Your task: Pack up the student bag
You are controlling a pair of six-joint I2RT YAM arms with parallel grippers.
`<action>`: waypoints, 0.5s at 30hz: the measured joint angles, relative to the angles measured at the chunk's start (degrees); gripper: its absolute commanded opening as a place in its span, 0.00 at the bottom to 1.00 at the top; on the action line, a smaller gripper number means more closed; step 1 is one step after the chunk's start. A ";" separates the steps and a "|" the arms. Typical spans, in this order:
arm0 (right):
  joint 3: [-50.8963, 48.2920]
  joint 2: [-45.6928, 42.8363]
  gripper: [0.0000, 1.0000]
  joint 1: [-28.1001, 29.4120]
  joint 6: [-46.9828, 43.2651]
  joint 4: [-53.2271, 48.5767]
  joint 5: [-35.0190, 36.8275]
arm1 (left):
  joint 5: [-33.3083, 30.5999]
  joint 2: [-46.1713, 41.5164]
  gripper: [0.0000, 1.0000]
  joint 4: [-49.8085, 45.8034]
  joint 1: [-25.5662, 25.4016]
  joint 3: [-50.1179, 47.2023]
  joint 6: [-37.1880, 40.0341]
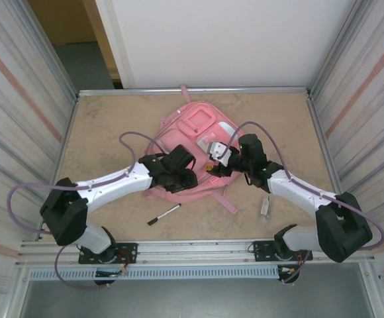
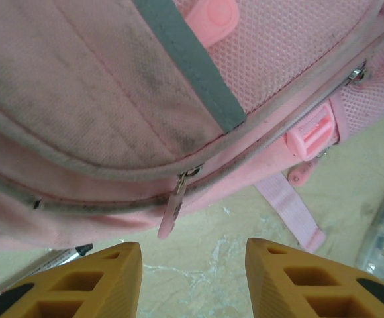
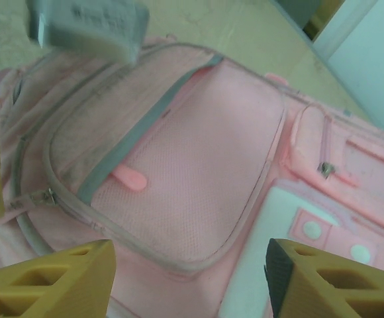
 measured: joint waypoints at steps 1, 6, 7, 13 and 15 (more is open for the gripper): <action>-0.33 -0.33 0.60 0.00 0.00 0.87 -0.26 | -0.55 0.94 0.45 0.04 -0.46 0.48 -0.09; -1.73 -0.63 0.58 0.00 -0.07 3.78 -3.06 | -3.34 4.57 0.41 0.39 -2.21 1.81 -0.81; -2.29 -0.74 0.57 0.00 -0.04 4.63 -3.78 | -4.09 5.22 0.39 0.42 -2.45 1.92 -1.03; -4.55 -1.97 0.54 0.13 -0.04 8.68 -5.66 | -8.98 7.19 0.28 0.46 -3.15 1.95 -2.78; -5.16 -2.45 0.53 0.13 -0.04 9.84 -5.60 | -10.16 7.37 0.20 0.52 -3.19 1.95 -3.02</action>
